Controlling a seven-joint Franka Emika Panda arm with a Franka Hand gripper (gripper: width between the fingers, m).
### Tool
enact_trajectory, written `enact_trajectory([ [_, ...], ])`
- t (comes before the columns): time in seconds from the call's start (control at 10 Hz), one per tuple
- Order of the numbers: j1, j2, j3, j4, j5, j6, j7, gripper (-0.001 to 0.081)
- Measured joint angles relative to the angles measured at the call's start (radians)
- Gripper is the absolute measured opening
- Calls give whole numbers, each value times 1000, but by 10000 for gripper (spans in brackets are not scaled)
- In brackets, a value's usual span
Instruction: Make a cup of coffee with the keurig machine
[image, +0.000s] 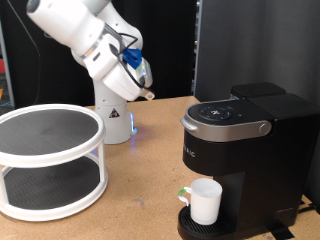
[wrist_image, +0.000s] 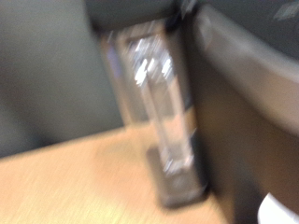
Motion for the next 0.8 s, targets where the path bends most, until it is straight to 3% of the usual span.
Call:
enact_trajectory([
  [0.2, 12, 59, 34, 79, -154, -166, 37, 802],
  [0.3, 28, 121, 35, 143, -195, -253, 36, 802],
  [0.4, 27, 117, 35, 132, -180, -213, 36, 802],
  [0.5, 20, 107, 54, 114, -246, -153, 38, 802],
  [0.6, 7, 95, 96, 98, -343, -101, 50, 802],
  [0.8, -13, 73, 179, 89, -535, -72, 92, 802],
])
